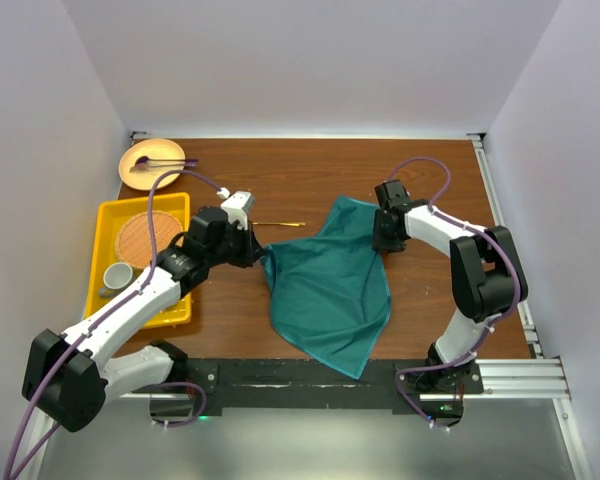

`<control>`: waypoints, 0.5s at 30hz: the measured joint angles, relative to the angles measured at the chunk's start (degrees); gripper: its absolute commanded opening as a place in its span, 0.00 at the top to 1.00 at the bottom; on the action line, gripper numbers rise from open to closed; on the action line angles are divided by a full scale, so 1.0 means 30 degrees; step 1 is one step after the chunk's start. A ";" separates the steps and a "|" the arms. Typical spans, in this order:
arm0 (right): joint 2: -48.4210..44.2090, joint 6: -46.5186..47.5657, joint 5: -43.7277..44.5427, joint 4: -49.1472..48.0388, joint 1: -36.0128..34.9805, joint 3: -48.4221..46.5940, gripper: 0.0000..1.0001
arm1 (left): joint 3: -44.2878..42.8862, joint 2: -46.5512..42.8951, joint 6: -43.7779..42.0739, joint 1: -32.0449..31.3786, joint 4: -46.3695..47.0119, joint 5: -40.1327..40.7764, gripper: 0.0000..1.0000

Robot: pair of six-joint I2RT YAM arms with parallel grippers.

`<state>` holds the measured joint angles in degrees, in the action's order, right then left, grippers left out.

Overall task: Fold the napkin, place the utensils inside, and roll it up
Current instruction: Flatten the napkin out

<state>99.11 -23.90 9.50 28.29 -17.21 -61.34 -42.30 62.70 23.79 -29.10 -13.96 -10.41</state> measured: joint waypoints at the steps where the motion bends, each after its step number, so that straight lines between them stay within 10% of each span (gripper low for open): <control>1: 0.0197 0.0007 0.0000 -0.0080 -0.0015 0.0000 0.61 | 0.0000 0.0000 0.0044 0.0000 0.0029 -0.0066 1.00; 15: 0.0663 -0.1122 0.1246 -0.1341 -0.0175 0.0175 0.96 | 0.0000 -0.0007 0.0248 0.0000 0.0138 -0.1049 1.00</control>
<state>101.10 -27.27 13.23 24.27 -17.74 -60.82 -42.30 62.67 24.53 -29.10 -13.54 -13.56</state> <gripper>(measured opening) 0.142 0.015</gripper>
